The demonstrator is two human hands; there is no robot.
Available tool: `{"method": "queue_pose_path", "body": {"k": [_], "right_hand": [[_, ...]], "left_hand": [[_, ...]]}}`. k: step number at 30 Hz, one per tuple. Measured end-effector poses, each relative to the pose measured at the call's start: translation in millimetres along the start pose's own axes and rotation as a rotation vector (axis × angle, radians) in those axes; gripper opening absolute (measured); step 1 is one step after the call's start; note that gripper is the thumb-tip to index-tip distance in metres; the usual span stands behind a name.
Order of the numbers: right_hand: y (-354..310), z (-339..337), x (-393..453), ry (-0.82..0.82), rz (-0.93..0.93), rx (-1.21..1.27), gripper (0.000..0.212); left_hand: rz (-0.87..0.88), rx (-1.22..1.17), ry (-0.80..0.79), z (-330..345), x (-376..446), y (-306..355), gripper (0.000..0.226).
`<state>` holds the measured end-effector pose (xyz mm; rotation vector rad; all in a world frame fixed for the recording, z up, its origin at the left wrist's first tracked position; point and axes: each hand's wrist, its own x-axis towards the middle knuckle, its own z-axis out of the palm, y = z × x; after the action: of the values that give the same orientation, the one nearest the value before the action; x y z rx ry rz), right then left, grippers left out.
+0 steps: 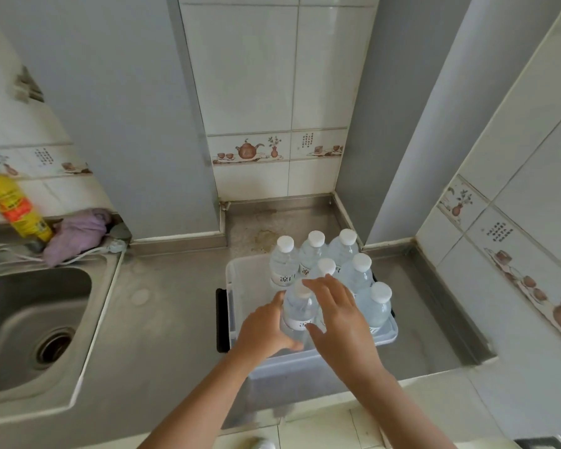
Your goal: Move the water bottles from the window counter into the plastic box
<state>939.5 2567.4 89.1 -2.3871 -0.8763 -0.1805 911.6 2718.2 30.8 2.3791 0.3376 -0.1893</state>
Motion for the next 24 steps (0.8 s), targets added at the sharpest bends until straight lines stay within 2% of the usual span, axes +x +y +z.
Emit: {"method": "queue_pose_path", "body": {"k": [5,9,11,16,24], "right_hand": [[7.7,-8.1,-4.4,0.042,-0.096,-0.123,0.068],[23.9,-15.6,-7.9,0.014,-0.063,-0.177,0.075],[30.6,-17.2,-9.8,-0.024,-0.057,-0.186,0.077],[35.6,-17.5,-12.7,-0.065,-0.057,-0.166,0.082],[38.3,-15.4,-11.6,-0.052,-0.097,-0.201,0.085]], "left_hand": [[-0.047,-0.202,0.142,11.3,7.4,0.3,0.093],[-0.087,-0.352,0.200,8.3,13.8,-8.6,0.078],[-0.091,-0.395,0.213,4.2,17.5,-8.9,0.080],[-0.105,-0.387,0.226,4.1,21.9,-4.7,0.090],[-0.124,-0.360,0.292,8.4,20.6,-4.9,0.079]]}}
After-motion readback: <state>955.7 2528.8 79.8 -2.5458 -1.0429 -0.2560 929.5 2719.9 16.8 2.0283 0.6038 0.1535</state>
